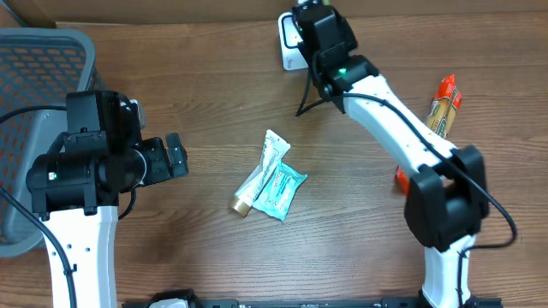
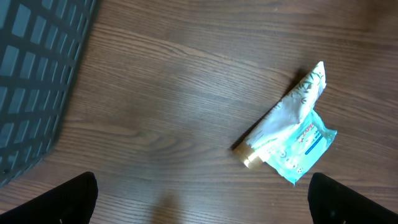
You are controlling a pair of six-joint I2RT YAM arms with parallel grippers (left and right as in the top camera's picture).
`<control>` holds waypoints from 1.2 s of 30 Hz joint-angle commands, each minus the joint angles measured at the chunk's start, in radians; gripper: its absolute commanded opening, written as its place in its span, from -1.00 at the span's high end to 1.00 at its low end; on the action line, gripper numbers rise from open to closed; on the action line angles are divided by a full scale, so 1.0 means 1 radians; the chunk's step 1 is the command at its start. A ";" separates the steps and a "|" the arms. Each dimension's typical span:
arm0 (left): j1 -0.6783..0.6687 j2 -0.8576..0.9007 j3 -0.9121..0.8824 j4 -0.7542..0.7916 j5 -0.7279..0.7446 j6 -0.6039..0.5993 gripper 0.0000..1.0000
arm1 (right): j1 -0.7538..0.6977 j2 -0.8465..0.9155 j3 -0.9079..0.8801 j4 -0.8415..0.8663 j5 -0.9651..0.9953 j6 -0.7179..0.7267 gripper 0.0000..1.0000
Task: Scan the item barcode
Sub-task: 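Lift the Pokka pouch and carry it up to the white scanner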
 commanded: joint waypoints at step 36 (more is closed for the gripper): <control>0.003 0.001 0.010 0.004 0.003 -0.017 -0.99 | 0.002 0.343 0.035 0.681 0.252 -0.740 0.93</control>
